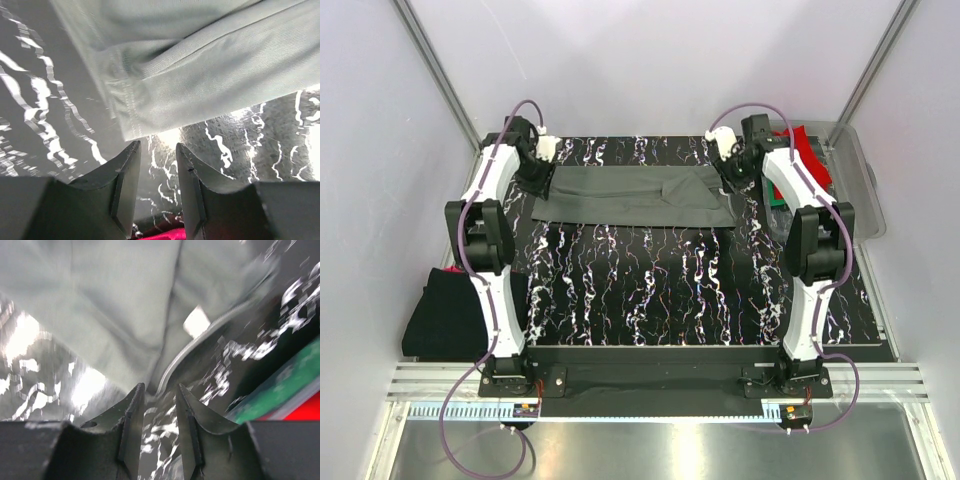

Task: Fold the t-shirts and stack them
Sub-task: Fold the tshirt

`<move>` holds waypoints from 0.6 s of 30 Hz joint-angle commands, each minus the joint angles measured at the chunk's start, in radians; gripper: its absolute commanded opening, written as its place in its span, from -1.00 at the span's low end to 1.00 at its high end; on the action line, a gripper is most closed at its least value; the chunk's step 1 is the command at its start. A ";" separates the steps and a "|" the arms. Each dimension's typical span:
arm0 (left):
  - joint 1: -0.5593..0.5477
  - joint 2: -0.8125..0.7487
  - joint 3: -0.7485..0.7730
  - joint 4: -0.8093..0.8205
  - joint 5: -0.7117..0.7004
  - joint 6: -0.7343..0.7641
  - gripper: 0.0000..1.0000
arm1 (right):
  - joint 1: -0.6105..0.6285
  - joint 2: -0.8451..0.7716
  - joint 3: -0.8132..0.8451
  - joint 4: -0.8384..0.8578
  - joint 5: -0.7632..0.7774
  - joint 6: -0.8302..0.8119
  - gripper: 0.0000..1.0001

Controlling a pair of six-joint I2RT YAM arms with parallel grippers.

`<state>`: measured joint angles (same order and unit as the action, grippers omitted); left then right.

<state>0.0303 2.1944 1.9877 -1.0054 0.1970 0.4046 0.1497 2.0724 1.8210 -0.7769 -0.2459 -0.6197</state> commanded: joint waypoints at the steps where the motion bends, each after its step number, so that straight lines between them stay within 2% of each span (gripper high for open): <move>1: -0.006 -0.019 0.005 0.017 -0.037 0.013 -0.24 | 0.004 0.057 0.119 0.005 -0.075 0.061 -0.24; 8: -0.006 0.064 0.008 0.027 -0.054 0.014 -0.33 | 0.030 0.248 0.349 0.004 -0.101 0.115 -0.27; 14: -0.007 0.090 -0.010 0.039 -0.070 0.008 -0.35 | 0.054 0.334 0.409 0.002 -0.118 0.152 -0.28; 18: -0.013 0.088 -0.069 0.045 -0.074 0.014 -0.35 | 0.077 0.383 0.428 -0.001 -0.070 0.153 -0.27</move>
<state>0.0238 2.2883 1.9568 -0.9791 0.1440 0.4107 0.1997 2.4416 2.1799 -0.7826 -0.3271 -0.4908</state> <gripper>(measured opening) 0.329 0.366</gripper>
